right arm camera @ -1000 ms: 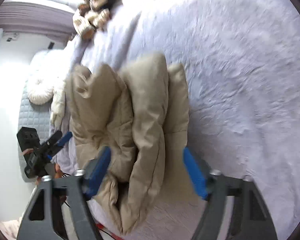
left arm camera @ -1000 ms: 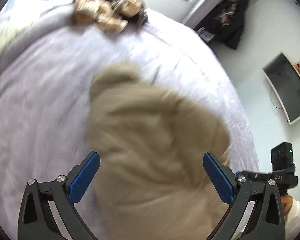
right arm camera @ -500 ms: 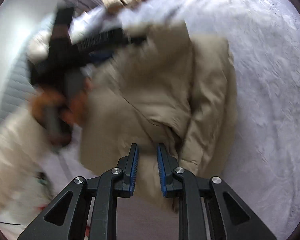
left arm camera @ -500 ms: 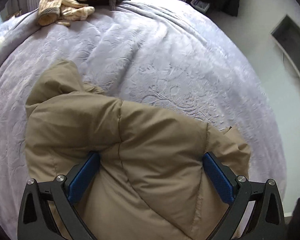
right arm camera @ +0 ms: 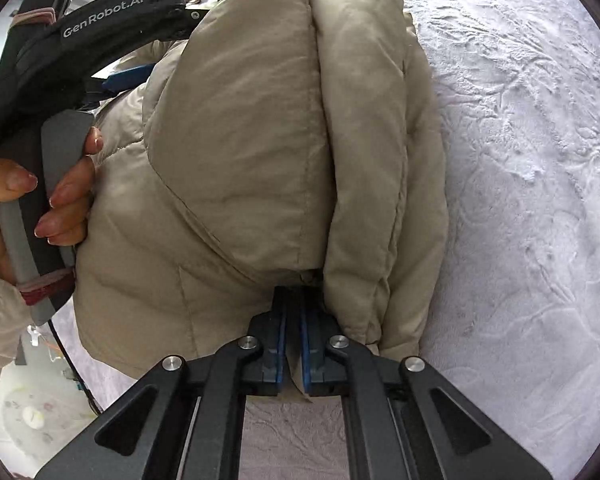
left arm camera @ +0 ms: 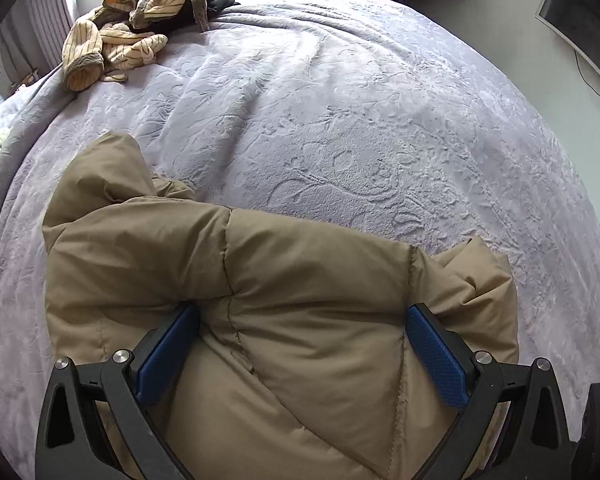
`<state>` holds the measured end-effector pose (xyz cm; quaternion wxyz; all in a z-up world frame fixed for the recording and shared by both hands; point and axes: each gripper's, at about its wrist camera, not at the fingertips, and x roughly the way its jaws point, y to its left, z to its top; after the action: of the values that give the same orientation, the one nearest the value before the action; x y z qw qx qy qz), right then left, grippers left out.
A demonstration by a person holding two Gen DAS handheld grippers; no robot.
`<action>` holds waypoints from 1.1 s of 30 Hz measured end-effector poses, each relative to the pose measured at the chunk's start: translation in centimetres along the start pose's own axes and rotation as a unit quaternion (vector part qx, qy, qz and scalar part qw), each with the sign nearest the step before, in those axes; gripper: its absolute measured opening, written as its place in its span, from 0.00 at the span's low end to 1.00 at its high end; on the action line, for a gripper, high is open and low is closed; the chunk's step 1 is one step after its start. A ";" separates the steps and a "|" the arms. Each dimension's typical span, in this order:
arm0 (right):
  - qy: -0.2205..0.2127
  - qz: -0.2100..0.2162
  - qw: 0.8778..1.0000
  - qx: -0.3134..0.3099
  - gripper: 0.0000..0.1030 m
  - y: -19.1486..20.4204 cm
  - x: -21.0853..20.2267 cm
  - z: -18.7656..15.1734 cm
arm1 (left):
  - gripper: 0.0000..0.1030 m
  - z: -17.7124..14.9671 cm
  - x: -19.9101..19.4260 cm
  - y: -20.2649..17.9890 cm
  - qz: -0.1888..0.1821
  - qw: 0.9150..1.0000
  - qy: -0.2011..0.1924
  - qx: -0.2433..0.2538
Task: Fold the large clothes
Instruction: 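Lower the coat bundle onto the bed with both tools, then open both tools and pull them back from the folded coat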
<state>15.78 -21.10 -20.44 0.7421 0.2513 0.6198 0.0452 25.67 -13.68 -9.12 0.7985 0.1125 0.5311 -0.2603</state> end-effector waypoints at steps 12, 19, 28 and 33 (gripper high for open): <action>0.014 0.005 1.000 0.028 0.05 -0.9 0.3 1.5 | 1.00 -2.1 -6.1 0.9 0.005 1.000 -0.003 -0.012; 0.027 0.039 0.995 0.084 0.09 -2.2 -0.4 2.3 | 1.00 -4.4 -9.9 1.9 0.016 0.999 -0.003 -0.038; 0.036 0.059 0.995 0.076 0.59 -0.5 -4.1 2.2 | 1.00 -9.9 -16.0 2.3 0.019 0.997 -0.024 -0.067; 0.031 0.046 0.997 0.048 0.76 1.3 -7.0 1.6 | 1.00 -11.8 -18.8 2.6 0.020 0.996 -0.012 -0.086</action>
<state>16.01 -23.10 -13.42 0.7066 0.3135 0.6318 0.0574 12.09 -0.49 2.79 0.8163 0.0507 0.5398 -0.1993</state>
